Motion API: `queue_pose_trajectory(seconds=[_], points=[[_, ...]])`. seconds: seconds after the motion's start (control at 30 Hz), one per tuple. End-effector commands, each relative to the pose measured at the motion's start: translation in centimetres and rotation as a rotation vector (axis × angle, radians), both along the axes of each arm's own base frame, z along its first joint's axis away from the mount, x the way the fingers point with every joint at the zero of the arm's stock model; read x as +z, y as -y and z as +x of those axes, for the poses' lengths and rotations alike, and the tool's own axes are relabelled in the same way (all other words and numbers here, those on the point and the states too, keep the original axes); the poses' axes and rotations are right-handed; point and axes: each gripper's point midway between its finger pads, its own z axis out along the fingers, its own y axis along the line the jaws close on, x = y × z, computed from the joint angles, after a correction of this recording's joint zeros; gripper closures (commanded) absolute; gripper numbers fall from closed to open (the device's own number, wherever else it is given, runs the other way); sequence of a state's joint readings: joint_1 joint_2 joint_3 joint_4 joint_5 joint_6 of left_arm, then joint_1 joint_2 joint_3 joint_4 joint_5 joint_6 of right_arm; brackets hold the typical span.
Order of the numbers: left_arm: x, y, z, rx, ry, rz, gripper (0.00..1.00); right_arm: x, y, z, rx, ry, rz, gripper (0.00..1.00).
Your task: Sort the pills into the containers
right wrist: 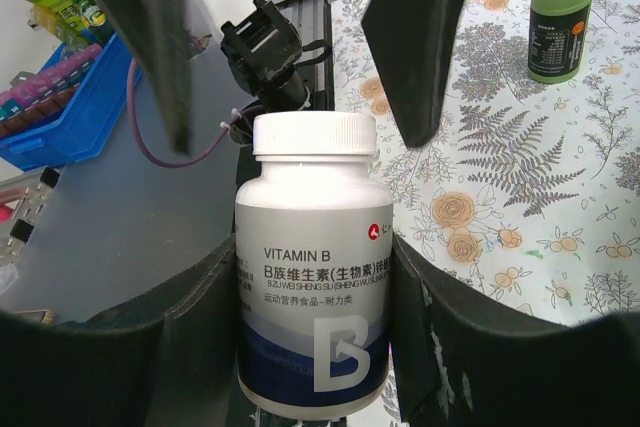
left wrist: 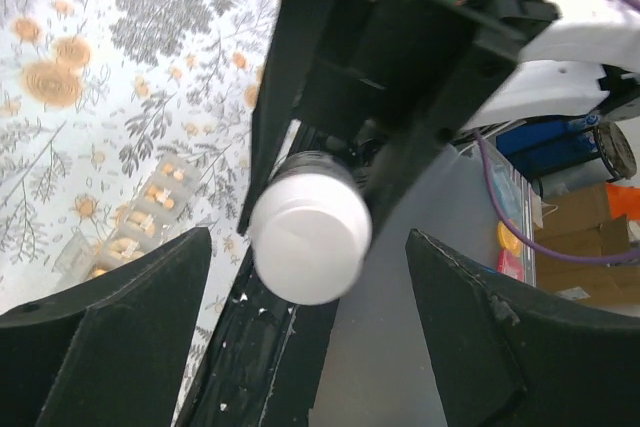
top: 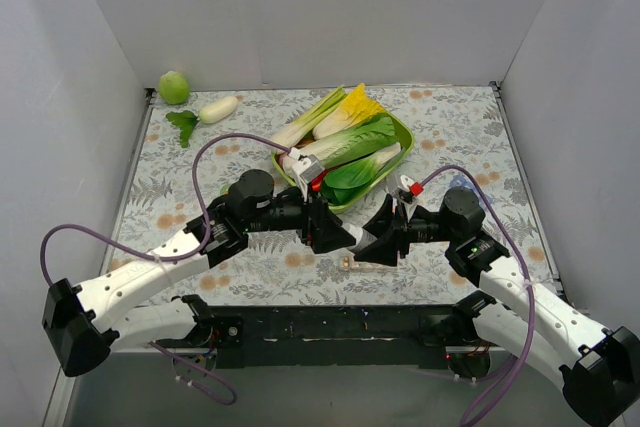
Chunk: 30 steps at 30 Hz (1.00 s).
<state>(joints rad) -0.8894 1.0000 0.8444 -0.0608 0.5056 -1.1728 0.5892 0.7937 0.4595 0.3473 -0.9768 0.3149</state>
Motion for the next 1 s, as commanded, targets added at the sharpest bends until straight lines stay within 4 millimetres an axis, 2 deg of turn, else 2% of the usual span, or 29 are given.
queue_pose_trajectory(seconds=[0.0, 0.07, 0.1, 0.17, 0.3, 0.5, 0.53, 0.57, 0.63, 0.7, 0.8, 0.83, 0.9, 0.93, 0.97], points=[[-0.5, 0.8, 0.0, -0.020, -0.072, 0.019, 0.24, 1.3, 0.0, 0.0, 0.010, 0.058, 0.031, 0.99], [-0.5, 1.0, 0.1, -0.024, -0.077, 0.016, 0.27, 1.2, 0.0, 0.1, 0.007, 0.056, 0.027, 0.99], [-0.5, 1.2, 0.1, -0.031, -0.079, 0.013, 0.34, 1.2, 0.0, 0.1, 0.008, 0.057, 0.027, 0.99], [-0.3, 1.2, 0.0, -0.035, -0.080, 0.005, 0.41, 1.0, 0.0, 0.1, 0.007, 0.056, 0.026, 0.99], [0.0, 1.2, -0.2, -0.040, -0.085, -0.004, 0.43, 0.9, -0.1, 0.1, 0.005, 0.057, 0.024, 0.99], [-0.4, 1.2, -0.6, -0.054, -0.105, -0.004, 0.58, 0.7, 0.0, 0.1, 0.007, 0.058, 0.022, 0.99], [-0.3, 1.2, -0.7, -0.056, -0.110, -0.009, 0.64, 0.7, 0.0, 0.1, 0.010, 0.056, 0.021, 0.99], [-0.5, 1.2, -0.7, -0.054, -0.117, -0.007, 0.85, 0.7, 0.0, 0.0, 0.010, 0.055, 0.020, 0.99], [-0.3, 1.2, -0.7, -0.054, -0.120, -0.014, 1.00, 0.5, 0.0, 0.0, 0.013, 0.056, 0.018, 0.99], [-0.5, 1.0, -0.6, -0.044, -0.126, -0.018, 1.00, 0.5, 0.1, -0.1, 0.013, 0.060, 0.020, 0.99], [-0.9, 0.6, -0.4, -0.004, -0.144, -0.012, 1.00, 0.3, 0.1, -0.1, 0.009, 0.064, 0.022, 0.77], [-1.2, 0.4, -0.1, 0.020, -0.156, -0.006, 1.00, 0.3, 0.1, -0.2, 0.012, 0.067, 0.023, 0.61], [-1.8, -0.3, 0.4, 0.087, -0.169, 0.015, 1.00, 0.3, 0.2, -0.2, 0.013, 0.097, 0.026, 0.40], [-1.9, -0.7, 0.5, 0.109, -0.173, 0.023, 1.00, 0.2, 0.2, 0.0, 0.006, 0.112, 0.022, 0.21], [-2.3, -1.1, 0.7, 0.138, -0.184, 0.035, 1.00, 0.1, 0.3, 0.0, 0.003, 0.116, 0.005, 0.15]])
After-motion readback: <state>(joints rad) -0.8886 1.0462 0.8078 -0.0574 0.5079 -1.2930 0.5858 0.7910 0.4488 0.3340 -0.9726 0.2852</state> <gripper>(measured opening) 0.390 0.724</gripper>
